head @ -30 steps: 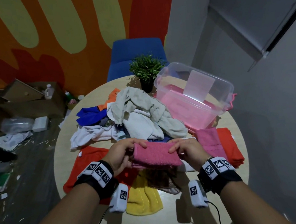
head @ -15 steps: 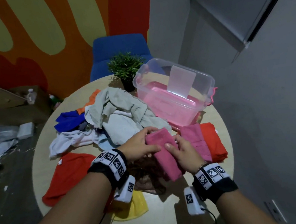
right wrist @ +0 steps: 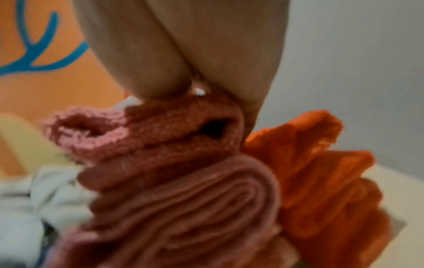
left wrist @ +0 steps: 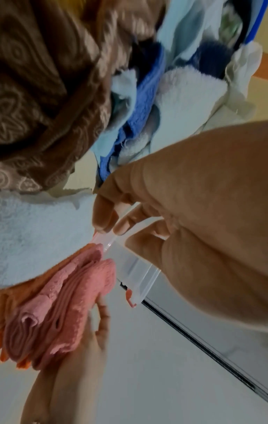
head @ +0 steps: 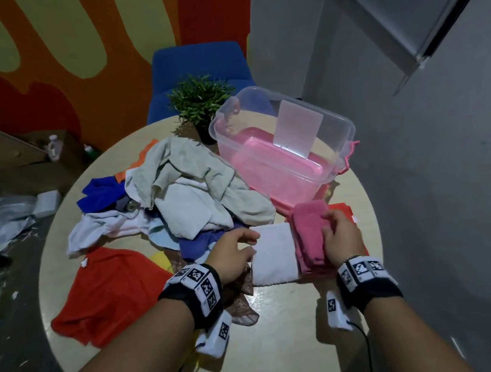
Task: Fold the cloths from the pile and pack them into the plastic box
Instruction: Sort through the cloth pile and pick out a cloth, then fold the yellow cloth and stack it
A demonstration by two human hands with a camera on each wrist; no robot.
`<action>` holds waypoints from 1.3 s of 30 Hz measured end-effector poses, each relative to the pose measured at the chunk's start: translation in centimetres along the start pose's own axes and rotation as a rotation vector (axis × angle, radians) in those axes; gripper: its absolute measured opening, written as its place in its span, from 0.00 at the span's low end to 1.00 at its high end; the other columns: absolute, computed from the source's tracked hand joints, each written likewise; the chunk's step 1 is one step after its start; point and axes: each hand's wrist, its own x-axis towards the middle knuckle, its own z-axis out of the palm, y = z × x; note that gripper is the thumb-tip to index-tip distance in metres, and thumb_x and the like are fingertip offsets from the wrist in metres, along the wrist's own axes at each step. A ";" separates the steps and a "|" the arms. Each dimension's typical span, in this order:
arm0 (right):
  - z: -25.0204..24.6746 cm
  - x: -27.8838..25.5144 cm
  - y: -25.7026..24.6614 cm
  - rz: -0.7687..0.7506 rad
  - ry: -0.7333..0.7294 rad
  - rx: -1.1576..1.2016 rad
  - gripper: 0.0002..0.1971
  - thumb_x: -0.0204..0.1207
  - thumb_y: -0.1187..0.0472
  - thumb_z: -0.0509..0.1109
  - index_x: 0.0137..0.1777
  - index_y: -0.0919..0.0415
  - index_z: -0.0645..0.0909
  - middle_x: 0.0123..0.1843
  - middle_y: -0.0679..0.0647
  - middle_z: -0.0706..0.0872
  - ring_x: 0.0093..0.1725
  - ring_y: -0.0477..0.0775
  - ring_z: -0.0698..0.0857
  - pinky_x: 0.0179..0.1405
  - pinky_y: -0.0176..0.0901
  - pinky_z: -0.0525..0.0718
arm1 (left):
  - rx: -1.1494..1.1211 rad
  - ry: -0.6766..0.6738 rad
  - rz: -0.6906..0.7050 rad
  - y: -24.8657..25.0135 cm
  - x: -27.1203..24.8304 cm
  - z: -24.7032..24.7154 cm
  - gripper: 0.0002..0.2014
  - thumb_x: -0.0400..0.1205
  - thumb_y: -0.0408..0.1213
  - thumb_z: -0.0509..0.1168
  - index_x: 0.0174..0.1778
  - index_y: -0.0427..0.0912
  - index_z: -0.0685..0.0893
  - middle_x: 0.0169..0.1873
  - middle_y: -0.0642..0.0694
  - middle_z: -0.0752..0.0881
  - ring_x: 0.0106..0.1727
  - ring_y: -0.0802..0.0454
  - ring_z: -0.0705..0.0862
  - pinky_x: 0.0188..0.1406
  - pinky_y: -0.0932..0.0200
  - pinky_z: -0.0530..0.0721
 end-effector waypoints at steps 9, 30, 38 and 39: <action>2.4 -0.8 1.3 -0.217 -0.280 -0.682 0.34 0.82 0.30 0.38 0.84 0.35 0.32 0.87 0.44 0.27 0.87 0.69 0.38 0.77 0.81 0.41 | -0.009 0.127 -0.081 -1.2 -1.3 -2.9 0.13 0.88 0.25 0.59 0.52 0.45 0.86 0.52 0.48 0.88 0.37 0.52 0.86 0.39 0.59 0.86; 4.8 -7.8 -7.8 -0.428 -0.311 -0.176 0.09 0.83 0.53 0.66 0.49 0.55 0.85 0.47 0.51 0.89 0.43 0.50 0.85 0.47 0.49 0.85 | 1.005 -0.371 -0.103 -11.0 -8.1 -6.4 0.36 0.62 0.58 0.80 0.65 0.59 0.76 0.57 0.52 0.82 0.57 0.45 0.81 0.45 0.51 0.77; 10.6 -12.8 -9.3 -0.497 -0.760 -0.297 0.10 0.75 0.44 0.73 0.43 0.48 0.80 0.43 0.49 0.84 0.44 0.51 0.83 0.44 0.46 0.81 | 0.947 -0.395 0.070 -9.7 -7.9 -7.0 0.05 0.82 0.43 0.70 0.47 0.47 0.83 0.44 0.47 0.84 0.47 0.46 0.79 0.44 0.51 0.77; 10.7 -13.1 -9.5 -0.514 -0.765 -0.254 0.11 0.72 0.44 0.75 0.47 0.47 0.81 0.46 0.48 0.84 0.46 0.50 0.82 0.47 0.45 0.81 | 0.828 -0.354 0.097 -9.2 -7.8 -7.6 0.05 0.82 0.43 0.70 0.48 0.47 0.83 0.42 0.50 0.83 0.45 0.49 0.80 0.45 0.53 0.77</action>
